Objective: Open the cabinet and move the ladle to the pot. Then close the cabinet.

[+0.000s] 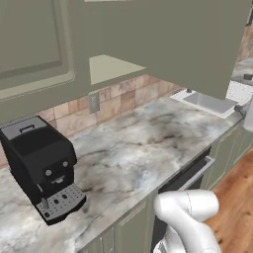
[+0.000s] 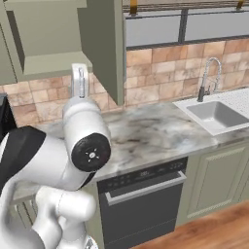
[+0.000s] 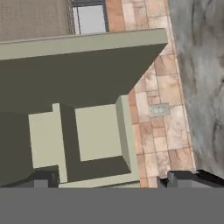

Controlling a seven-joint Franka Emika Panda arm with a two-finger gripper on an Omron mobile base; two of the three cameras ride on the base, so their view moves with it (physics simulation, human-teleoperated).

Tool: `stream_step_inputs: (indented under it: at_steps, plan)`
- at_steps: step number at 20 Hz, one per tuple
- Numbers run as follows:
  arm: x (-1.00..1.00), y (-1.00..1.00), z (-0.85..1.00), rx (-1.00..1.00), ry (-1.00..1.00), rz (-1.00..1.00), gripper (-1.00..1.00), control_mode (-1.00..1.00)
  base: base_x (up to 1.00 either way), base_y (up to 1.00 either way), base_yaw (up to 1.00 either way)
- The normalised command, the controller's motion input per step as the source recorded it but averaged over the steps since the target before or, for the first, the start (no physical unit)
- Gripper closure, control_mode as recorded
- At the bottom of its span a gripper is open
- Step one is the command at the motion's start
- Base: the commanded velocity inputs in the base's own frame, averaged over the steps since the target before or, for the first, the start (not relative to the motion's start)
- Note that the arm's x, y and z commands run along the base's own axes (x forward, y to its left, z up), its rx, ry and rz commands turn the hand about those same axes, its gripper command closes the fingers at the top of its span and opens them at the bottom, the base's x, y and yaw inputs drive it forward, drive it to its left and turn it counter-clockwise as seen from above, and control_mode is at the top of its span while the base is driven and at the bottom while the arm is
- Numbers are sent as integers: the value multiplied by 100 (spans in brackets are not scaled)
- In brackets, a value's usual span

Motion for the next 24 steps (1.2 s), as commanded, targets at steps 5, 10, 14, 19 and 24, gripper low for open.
stream_step_inputs:
  at_steps: [5, 10, 14, 19, 24]
  plan:
    - [43, -47, 0, 0, -6, 20, -100, -100, 0, 0, 0]
    - [27, -54, 0, 0, -23, 23, -100, -100, 0, 0, 0]
    - [20, -67, 0, 0, -27, 25, -100, -100, 0, 0, 0]
    - [36, -39, 0, 0, -22, 26, -100, -100, 0, 0, 0]
    - [43, -30, 0, 0, -8, 30, -100, -100, 0, 0, 0]
